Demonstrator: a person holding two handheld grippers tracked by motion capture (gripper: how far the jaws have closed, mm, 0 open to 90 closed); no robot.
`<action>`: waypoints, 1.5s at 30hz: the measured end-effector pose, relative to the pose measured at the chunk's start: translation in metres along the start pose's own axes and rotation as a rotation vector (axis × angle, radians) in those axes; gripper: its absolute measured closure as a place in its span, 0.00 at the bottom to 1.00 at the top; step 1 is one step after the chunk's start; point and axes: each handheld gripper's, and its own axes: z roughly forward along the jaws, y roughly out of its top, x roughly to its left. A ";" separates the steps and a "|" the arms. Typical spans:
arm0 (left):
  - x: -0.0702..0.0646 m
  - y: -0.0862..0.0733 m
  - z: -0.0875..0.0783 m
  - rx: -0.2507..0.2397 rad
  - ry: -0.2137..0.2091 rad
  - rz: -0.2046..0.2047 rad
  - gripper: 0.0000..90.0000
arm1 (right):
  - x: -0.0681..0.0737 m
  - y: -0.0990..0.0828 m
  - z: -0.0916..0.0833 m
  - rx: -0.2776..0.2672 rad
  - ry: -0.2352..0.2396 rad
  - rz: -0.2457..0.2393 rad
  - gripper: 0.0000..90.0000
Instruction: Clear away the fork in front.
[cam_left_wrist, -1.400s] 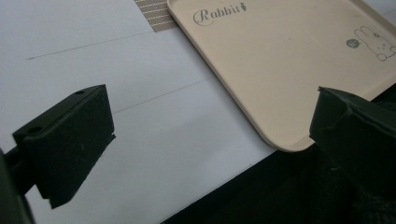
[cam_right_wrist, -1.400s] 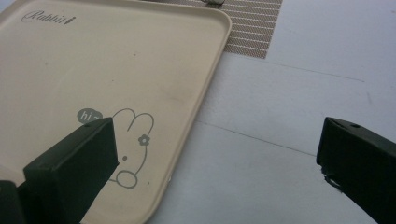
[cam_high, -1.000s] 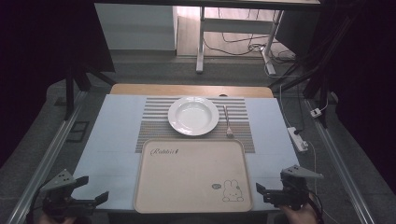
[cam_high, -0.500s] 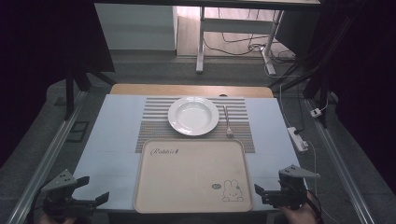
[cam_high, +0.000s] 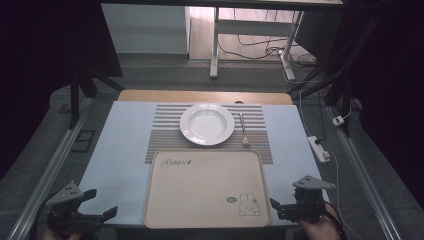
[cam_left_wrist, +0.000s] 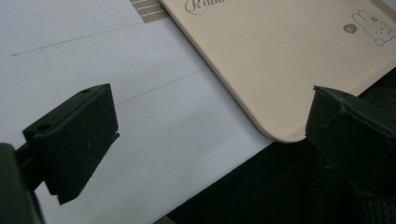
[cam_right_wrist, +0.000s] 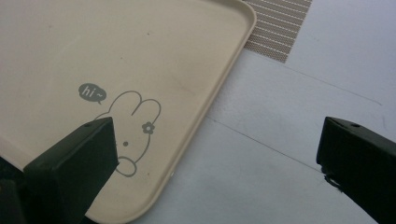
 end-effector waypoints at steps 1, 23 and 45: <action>0.000 0.000 0.000 0.000 0.000 0.000 0.03 | 0.000 0.000 0.000 0.000 0.000 0.000 0.00; -0.001 0.001 0.001 0.007 0.005 0.008 0.03 | 0.025 0.017 0.021 0.085 -0.057 -0.287 0.00; 0.000 0.001 0.002 0.010 0.005 0.005 0.03 | 0.054 0.040 0.050 0.110 -0.186 -0.582 0.00</action>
